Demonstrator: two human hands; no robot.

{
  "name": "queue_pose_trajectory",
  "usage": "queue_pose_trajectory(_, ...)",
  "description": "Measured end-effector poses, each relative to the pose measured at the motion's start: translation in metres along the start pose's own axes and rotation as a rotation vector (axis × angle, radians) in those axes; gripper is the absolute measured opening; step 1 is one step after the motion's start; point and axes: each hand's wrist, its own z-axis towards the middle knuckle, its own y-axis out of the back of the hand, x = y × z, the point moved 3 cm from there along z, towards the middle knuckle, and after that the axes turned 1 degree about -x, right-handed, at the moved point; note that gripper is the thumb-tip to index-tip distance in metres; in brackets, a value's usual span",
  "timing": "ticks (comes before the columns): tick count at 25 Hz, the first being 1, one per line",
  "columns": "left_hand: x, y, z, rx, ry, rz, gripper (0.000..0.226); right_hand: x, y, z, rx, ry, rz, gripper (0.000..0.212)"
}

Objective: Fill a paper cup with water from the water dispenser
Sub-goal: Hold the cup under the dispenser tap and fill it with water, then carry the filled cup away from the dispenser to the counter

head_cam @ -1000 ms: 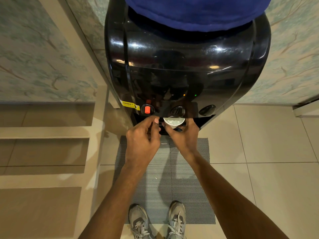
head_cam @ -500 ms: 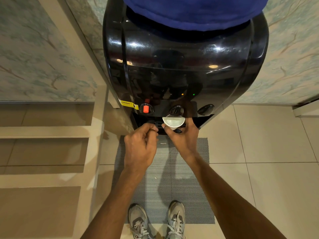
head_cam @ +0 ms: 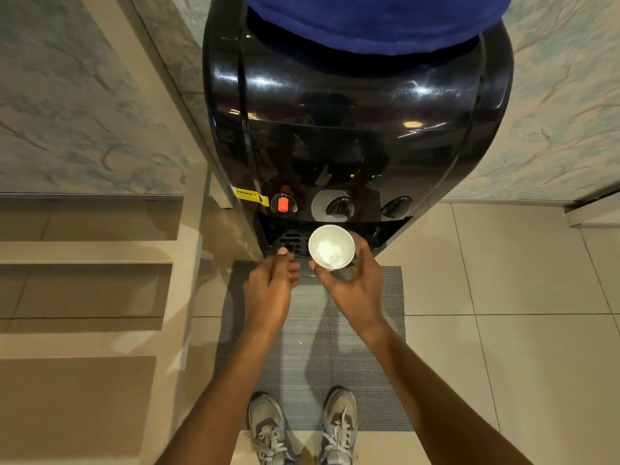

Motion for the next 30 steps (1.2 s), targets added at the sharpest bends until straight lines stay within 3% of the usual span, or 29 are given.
queue_pose_trajectory(9, -0.001, -0.008, -0.031, 0.055, 0.426, -0.361, 0.035, 0.021, 0.017, -0.053, 0.032, 0.015, 0.003, 0.064)
queue_pose_trajectory(30, -0.017, -0.004, -0.056, 0.174, 0.36, -0.412, 0.015, 0.058, 0.035, -0.067, 0.066, 0.011, -0.016, 0.067)
